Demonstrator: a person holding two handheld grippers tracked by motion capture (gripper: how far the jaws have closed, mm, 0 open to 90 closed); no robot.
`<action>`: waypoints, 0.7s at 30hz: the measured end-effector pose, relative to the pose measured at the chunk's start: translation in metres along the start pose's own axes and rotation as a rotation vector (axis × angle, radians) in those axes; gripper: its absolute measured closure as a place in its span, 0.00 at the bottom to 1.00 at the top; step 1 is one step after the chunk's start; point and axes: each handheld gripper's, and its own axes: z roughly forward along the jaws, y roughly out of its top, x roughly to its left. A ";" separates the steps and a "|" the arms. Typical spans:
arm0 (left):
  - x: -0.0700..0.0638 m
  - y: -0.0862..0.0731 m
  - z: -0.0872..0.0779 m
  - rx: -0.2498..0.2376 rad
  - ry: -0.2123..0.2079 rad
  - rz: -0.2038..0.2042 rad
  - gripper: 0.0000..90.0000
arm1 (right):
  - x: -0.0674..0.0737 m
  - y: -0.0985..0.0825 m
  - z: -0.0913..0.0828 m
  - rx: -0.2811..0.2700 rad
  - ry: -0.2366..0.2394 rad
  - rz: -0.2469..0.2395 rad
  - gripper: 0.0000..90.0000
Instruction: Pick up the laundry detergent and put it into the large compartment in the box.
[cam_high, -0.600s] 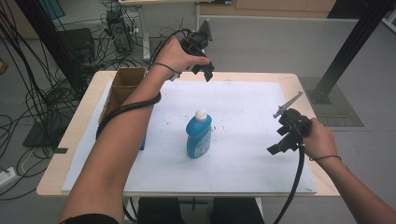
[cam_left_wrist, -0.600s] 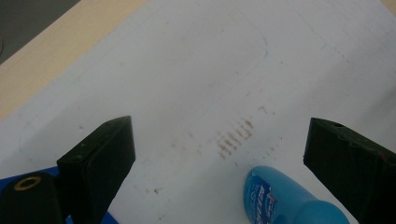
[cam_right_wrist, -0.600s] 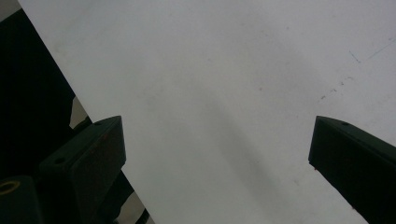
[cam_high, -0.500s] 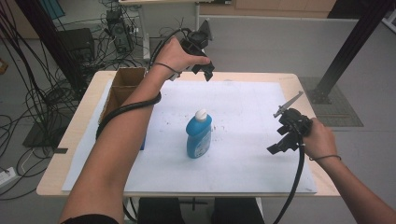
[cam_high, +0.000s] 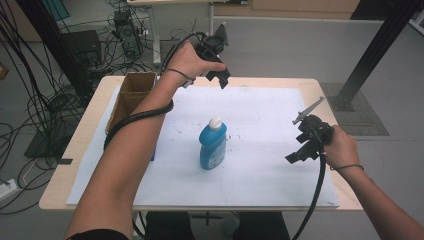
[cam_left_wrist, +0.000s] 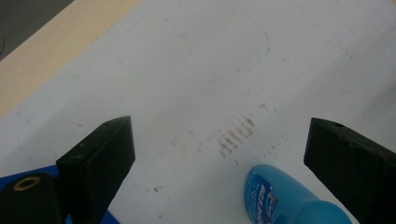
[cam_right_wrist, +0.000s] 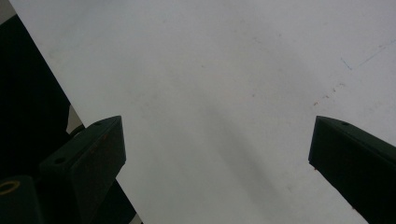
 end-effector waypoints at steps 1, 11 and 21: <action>0.000 0.000 0.000 -0.001 0.003 -0.001 0.10 | 0.000 0.000 0.000 -0.003 0.000 0.000 0.04; -0.004 -0.003 -0.011 -0.005 0.002 -0.005 0.10 | 0.001 0.001 -0.001 -0.004 -0.007 0.000 0.04; -0.015 -0.013 -0.027 0.007 -0.002 0.008 0.10 | 0.001 0.002 -0.003 0.000 -0.009 -0.010 0.04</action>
